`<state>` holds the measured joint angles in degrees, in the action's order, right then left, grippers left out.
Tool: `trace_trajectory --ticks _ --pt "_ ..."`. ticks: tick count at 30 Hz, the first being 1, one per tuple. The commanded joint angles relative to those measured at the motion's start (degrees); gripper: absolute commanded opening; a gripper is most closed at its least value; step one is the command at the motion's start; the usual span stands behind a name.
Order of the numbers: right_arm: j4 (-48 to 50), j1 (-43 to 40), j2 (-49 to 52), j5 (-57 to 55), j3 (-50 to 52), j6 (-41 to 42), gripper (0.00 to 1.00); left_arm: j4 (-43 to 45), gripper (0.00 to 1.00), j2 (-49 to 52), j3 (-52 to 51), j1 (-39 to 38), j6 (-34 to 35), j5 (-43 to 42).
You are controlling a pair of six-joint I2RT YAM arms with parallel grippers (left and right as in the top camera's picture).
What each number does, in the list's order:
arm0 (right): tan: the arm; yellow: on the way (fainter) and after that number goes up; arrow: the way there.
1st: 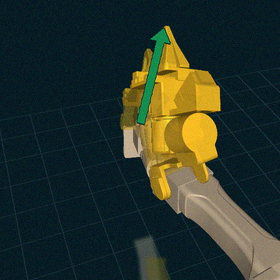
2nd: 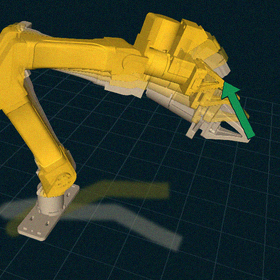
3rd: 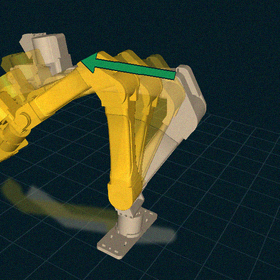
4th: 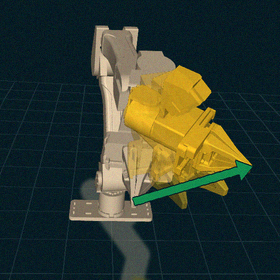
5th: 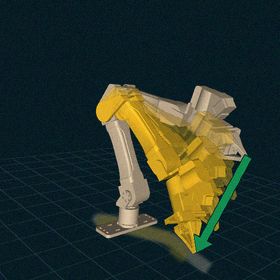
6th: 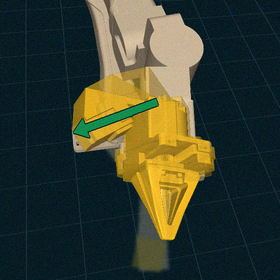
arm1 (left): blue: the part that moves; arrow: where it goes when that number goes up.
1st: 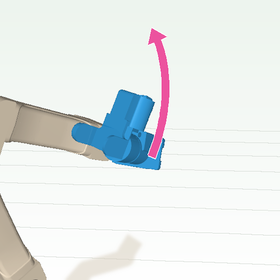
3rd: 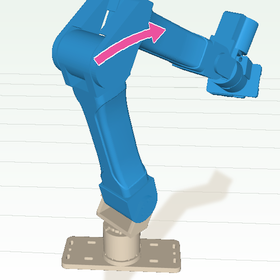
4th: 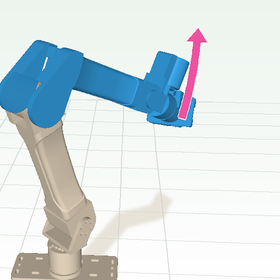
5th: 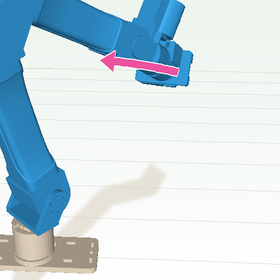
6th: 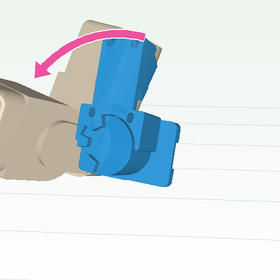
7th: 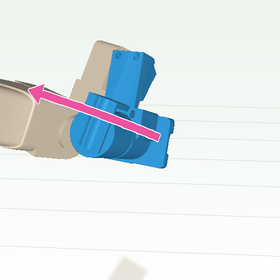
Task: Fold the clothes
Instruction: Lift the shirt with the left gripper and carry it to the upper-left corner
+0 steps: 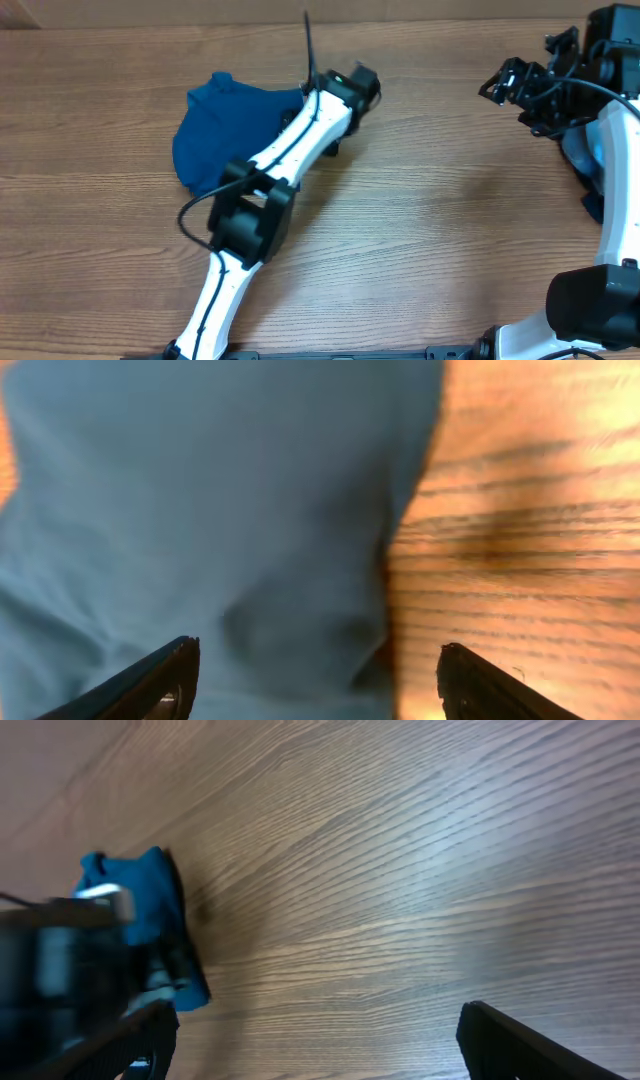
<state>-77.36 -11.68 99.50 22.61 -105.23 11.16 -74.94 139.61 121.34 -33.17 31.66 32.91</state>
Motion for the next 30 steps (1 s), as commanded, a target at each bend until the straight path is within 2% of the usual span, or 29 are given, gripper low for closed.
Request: trace_trajectory --ticks 1,13,17,24,30 --pt "-0.68 -1.18 -0.61 2.58 -1.68 -1.22 0.93 0.13 0.79 3.65 0.55 -1.20 4.15 3.74" --pt "-1.64 -1.16 -0.61 2.58 -1.68 -2.27 0.92 -1.92 0.82 6.36 0.72 0.11 7.58 10.75" --pt "-1.64 -1.16 -0.61 2.58 -1.68 -2.27 0.89 -1.53 0.82 6.36 0.72 0.57 7.54 13.09" --pt "-1.66 -1.16 -0.61 2.58 -1.68 -2.25 0.88 -0.90 0.81 7.21 0.70 2.56 6.56 14.14" --pt "-1.64 -1.16 -0.61 2.58 -1.68 -2.25 0.88 -1.64 0.80 10.60 0.70 2.60 2.58 17.09"
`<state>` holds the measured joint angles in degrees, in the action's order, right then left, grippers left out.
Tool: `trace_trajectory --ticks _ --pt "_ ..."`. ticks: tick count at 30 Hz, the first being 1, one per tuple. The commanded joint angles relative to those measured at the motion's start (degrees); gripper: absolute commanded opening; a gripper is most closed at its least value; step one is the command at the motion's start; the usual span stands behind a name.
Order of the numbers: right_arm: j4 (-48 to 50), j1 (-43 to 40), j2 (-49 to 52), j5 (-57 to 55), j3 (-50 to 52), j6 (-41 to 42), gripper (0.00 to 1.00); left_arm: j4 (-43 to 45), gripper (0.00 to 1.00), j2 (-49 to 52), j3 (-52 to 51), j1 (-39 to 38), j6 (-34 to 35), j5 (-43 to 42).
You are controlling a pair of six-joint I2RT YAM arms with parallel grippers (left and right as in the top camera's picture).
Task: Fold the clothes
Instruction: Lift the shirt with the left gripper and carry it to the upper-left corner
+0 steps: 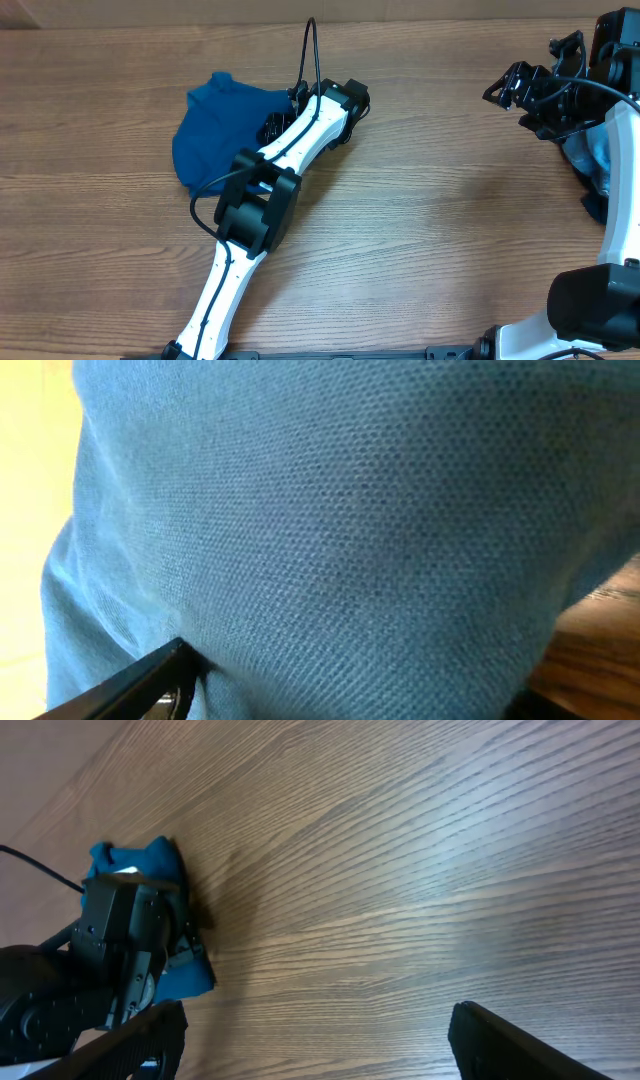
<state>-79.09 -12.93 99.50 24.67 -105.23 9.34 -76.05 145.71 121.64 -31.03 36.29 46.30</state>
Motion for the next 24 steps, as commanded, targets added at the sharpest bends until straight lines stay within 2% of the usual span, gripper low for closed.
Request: trace_trajectory --ticks 1,8,10,11,13,15,18,23,24 --pt "0.09 0.09 -0.61 0.52 -1.68 -0.44 0.88 -0.52 0.80 4.74 0.39 0.31 -2.05 3.65" --pt "0.11 0.09 -0.61 0.50 -1.68 -0.46 0.88 -0.46 0.64 4.94 0.39 0.39 -1.60 3.41" --pt "0.11 0.09 -0.61 0.50 -1.68 -0.48 0.88 -0.79 0.63 4.94 0.39 0.76 -1.51 3.10" --pt "0.11 0.09 -0.61 0.50 -1.68 -0.48 0.88 -1.11 0.65 4.94 0.39 0.94 -1.31 3.02" --pt "0.07 0.09 -0.61 0.50 -1.68 -0.48 0.87 -2.36 0.82 4.94 0.39 1.36 0.04 2.95" --pt "0.07 0.09 -0.61 0.50 -1.68 -0.68 0.87 -2.75 0.84 4.94 0.39 1.92 0.57 1.07" --pt "0.07 0.09 -0.61 0.50 -1.68 -0.68 0.87 -2.73 0.74 4.94 0.39 2.89 0.52 -2.25" --pt "0.07 0.09 -0.61 0.50 -1.68 -0.68 0.87 -2.78 0.46 4.94 0.39 3.65 -0.59 -3.65" --pt "0.07 0.09 -0.61 0.50 -1.68 -0.68 0.87 -2.78 0.37 4.94 0.39 3.65 -1.16 -3.78"
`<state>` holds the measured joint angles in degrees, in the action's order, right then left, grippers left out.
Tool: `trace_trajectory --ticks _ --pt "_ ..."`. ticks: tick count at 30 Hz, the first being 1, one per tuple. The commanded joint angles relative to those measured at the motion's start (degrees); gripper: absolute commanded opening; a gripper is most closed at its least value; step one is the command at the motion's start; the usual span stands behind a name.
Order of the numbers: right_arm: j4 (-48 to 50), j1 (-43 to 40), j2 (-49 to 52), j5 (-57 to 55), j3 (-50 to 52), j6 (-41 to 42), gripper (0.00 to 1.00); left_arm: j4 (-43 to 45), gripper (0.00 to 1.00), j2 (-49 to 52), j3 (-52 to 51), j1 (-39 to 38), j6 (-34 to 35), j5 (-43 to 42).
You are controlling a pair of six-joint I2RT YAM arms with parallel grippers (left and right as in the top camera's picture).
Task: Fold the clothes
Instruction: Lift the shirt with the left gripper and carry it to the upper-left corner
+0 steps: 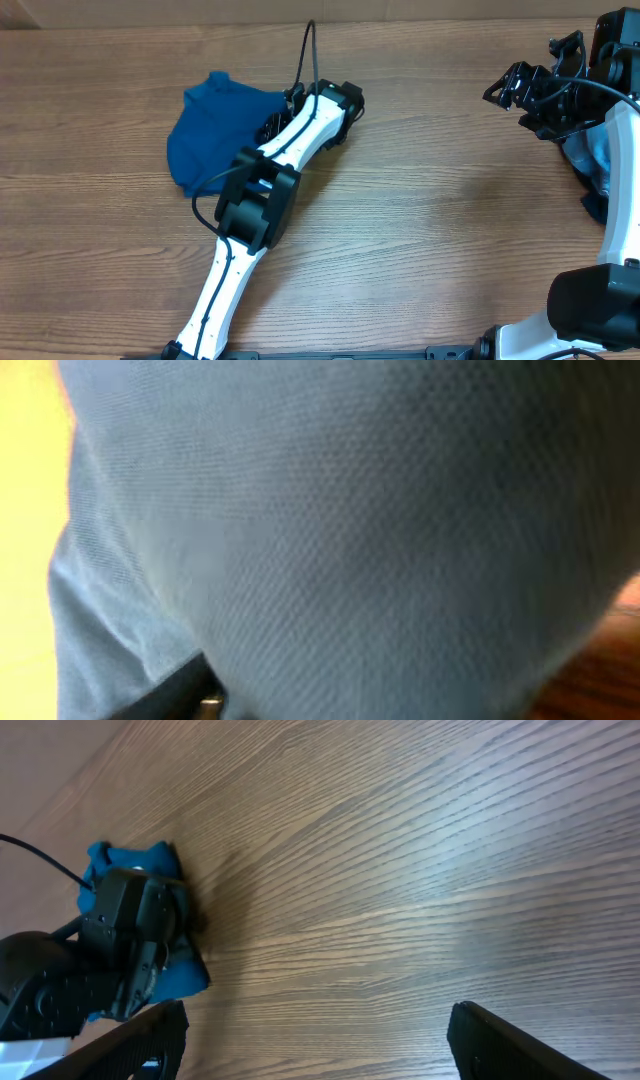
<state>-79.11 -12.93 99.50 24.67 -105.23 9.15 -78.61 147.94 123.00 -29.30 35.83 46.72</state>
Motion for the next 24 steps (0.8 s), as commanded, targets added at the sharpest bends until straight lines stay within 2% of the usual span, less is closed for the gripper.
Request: trace_trajectory --ticks 1,3,8,19,24 --pt "0.09 0.09 -0.61 0.50 -1.68 -0.50 0.87 -0.22 0.29 2.71 -0.94 1.95 -1.18 -4.17" --pt "0.04 0.09 -0.61 0.50 -1.68 -0.48 0.87 -0.66 0.15 2.58 -0.83 1.92 -1.60 -3.39" --pt "-0.15 0.09 -0.61 0.50 -1.68 -0.48 0.87 -4.94 0.07 1.66 2.27 1.92 -1.51 -1.90" --pt "-0.55 0.09 -0.61 0.50 -1.68 -0.66 0.87 -18.27 0.04 -0.87 21.27 2.03 -2.73 -1.55" --pt "-0.57 0.09 -0.61 0.50 -1.68 -0.66 0.87 -18.23 0.04 -2.19 24.94 2.38 -5.44 -2.43"
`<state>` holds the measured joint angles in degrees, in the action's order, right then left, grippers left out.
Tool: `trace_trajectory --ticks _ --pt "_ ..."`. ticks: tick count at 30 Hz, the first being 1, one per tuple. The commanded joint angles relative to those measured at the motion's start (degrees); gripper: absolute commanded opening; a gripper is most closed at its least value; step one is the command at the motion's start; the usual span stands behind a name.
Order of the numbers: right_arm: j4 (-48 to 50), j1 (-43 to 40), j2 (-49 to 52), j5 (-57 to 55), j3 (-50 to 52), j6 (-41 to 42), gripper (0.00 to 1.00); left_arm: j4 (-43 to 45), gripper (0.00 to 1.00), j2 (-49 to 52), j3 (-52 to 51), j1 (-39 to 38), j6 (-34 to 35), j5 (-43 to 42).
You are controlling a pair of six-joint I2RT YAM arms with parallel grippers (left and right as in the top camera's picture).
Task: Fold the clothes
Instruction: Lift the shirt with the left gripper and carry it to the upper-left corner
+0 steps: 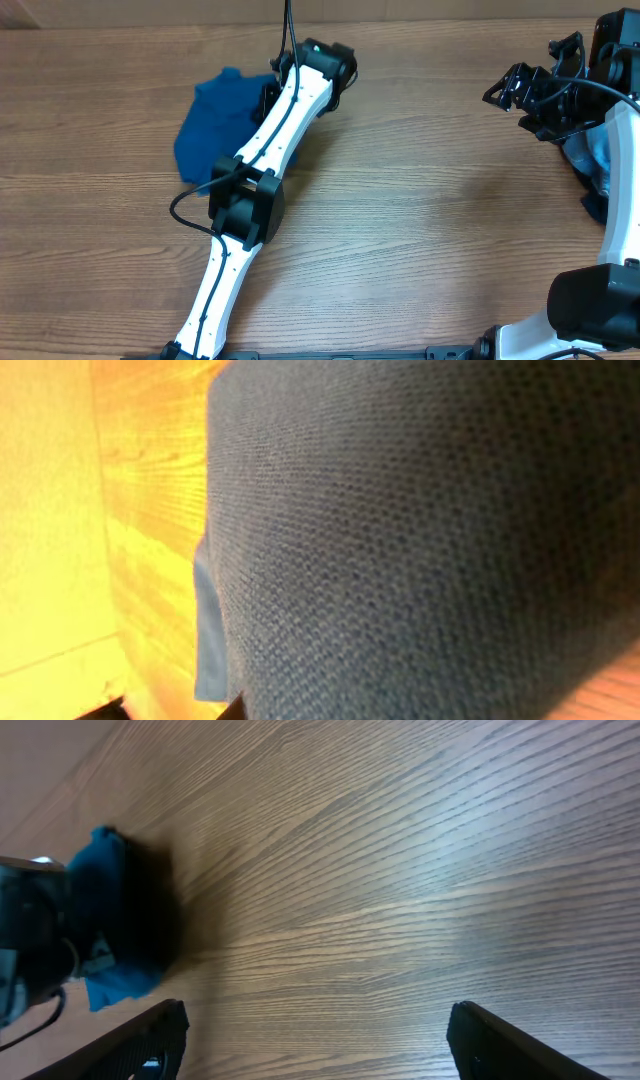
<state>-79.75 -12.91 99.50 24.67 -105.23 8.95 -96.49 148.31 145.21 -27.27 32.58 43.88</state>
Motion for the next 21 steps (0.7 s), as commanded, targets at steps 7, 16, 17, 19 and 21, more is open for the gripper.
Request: trace_trajectory --ticks 7,16,17,19,21 --pt "0.59 0.07 -0.61 0.50 -1.68 -0.44 0.87 -0.35 0.04 -7.41 2.78 2.12 -2.38 1.73" --pt "0.52 0.07 -0.61 0.52 -1.68 -0.42 0.87 1.25 0.04 -13.11 2.78 10.51 -4.57 4.59" --pt "0.48 0.07 -0.61 0.52 -1.68 -0.42 0.87 1.77 0.04 -13.57 2.78 11.30 -5.70 4.59" --pt "0.26 0.07 -0.61 0.52 -1.68 -0.42 0.87 2.56 0.04 -14.67 2.78 12.92 -7.17 4.42" --pt "0.07 0.07 -0.61 0.52 -1.68 -0.42 0.87 3.17 0.04 -15.63 2.78 14.25 -8.39 3.78"
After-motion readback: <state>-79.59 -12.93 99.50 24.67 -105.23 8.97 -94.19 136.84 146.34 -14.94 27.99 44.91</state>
